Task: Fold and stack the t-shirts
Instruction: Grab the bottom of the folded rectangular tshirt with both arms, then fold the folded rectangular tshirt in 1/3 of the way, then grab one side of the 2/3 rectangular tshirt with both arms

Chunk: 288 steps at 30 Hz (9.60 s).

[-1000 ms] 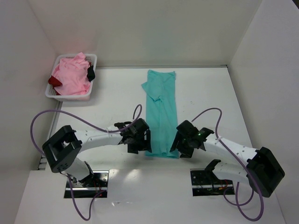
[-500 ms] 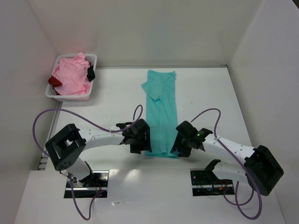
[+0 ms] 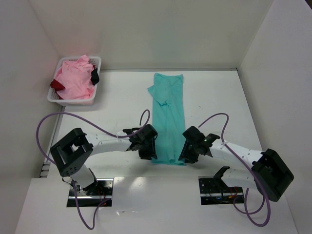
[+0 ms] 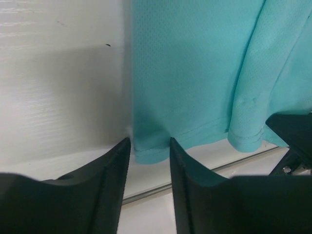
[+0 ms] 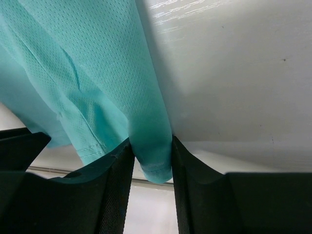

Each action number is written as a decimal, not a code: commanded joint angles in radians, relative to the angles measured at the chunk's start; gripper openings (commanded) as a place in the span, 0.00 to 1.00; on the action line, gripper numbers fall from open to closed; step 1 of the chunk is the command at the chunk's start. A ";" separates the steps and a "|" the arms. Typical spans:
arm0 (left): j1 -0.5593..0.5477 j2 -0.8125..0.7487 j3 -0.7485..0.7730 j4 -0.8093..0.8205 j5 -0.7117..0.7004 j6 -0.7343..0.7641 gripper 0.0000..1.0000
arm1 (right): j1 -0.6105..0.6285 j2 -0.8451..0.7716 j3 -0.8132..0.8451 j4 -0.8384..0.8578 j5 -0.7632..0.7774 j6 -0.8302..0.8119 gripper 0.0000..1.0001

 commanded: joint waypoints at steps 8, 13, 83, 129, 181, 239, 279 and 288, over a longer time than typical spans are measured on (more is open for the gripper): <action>-0.014 0.029 -0.002 -0.006 -0.008 -0.027 0.23 | 0.010 -0.029 -0.003 0.038 0.034 0.005 0.25; -0.014 0.011 -0.011 -0.028 -0.019 -0.027 0.00 | 0.010 -0.048 -0.003 0.038 0.025 0.005 0.07; 0.540 0.526 0.813 -0.076 0.257 0.544 0.10 | -0.426 0.758 0.899 0.121 0.047 -0.497 0.06; 0.307 0.276 0.368 0.314 0.165 0.487 0.05 | -0.429 0.602 0.610 0.368 -0.141 -0.581 0.17; 0.462 0.463 0.661 0.228 0.091 0.510 0.26 | -0.447 0.484 0.577 0.454 -0.126 -0.631 0.37; 0.508 0.620 0.826 0.241 0.055 0.541 0.14 | -0.429 0.548 0.779 0.386 0.023 -0.686 0.47; 0.374 0.264 0.340 0.159 0.236 0.546 0.79 | -0.429 0.473 0.487 0.239 -0.040 -0.601 0.91; 0.374 0.285 0.319 0.168 0.237 0.535 0.73 | -0.411 0.513 0.487 0.257 -0.064 -0.601 0.60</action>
